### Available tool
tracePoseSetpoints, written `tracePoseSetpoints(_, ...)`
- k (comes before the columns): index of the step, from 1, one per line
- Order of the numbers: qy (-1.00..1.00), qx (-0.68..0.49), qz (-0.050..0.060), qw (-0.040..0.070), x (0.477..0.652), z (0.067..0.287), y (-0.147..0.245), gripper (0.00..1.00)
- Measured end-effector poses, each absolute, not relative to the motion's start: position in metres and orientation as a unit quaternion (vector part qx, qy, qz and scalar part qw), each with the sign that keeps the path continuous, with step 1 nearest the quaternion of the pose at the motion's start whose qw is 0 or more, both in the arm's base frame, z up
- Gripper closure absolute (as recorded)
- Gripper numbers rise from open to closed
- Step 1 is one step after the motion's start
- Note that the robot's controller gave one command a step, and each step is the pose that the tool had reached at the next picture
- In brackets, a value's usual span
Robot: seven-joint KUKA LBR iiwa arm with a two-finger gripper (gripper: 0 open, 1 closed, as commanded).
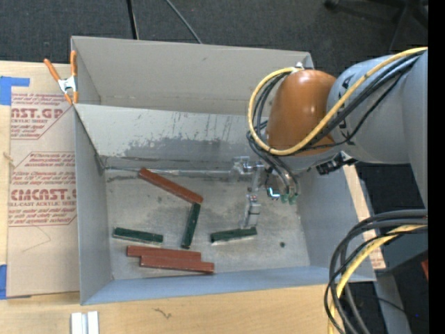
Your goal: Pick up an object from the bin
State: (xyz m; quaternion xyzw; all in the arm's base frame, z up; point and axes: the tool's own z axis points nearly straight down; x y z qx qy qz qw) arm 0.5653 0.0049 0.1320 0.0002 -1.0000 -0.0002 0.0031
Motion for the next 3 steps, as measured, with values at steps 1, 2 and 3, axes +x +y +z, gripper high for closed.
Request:
tracePoseSetpoints(1, -1.0, -0.007, 0.0, 0.002, 0.522, 0.071, -0.034, 0.0)
tracePoseSetpoints(2, -1.0, -0.006, 0.0, 0.0, 0.523, 0.073, -0.034, 1.0)
tracePoseSetpoints(3, -1.0, -0.005, 0.001, -0.005, 0.549, 0.225, -0.058, 1.0)
